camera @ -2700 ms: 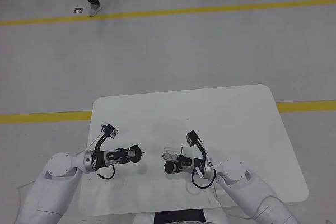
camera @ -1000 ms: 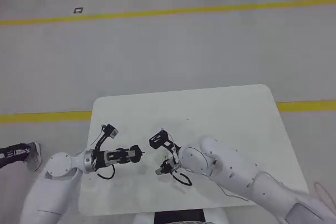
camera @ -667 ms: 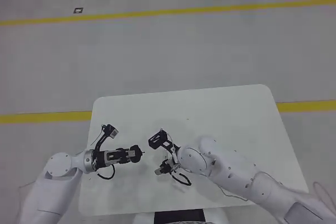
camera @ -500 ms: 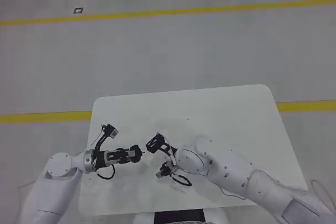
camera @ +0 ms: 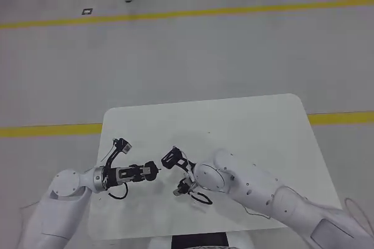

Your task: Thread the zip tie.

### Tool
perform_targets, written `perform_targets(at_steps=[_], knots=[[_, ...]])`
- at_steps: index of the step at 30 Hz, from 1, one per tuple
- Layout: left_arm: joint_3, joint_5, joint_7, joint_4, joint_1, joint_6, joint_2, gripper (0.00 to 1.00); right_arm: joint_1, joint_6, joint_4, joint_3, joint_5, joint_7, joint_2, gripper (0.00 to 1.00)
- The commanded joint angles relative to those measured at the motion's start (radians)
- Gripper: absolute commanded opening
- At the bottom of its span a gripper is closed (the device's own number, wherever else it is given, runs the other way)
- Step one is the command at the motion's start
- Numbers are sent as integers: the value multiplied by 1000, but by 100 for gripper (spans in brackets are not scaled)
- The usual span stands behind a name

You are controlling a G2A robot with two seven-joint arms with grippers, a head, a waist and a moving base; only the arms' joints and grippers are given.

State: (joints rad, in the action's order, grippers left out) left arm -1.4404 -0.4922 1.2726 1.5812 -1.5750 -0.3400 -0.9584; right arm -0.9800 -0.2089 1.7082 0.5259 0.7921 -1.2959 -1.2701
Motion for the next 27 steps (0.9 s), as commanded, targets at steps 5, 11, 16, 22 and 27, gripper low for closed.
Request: perform_targets(at_steps=[5,11,16,22,27], knots=[[0,0,0,0,0,0,0,0,0,4,0,0,-4,5,-1,100],[0,0,0,0,0,0,0,0,-2,20,-9,2,15,17,-3,100],[0,0,0,0,0,0,0,0,9,20,-17,-6,29,3,-12,48],[0,0,0,0,0,0,0,0,12,19,-36,-12,35,1,-22,18],[0,0,0,0,0,0,0,0,11,20,-57,-13,36,8,-30,13]])
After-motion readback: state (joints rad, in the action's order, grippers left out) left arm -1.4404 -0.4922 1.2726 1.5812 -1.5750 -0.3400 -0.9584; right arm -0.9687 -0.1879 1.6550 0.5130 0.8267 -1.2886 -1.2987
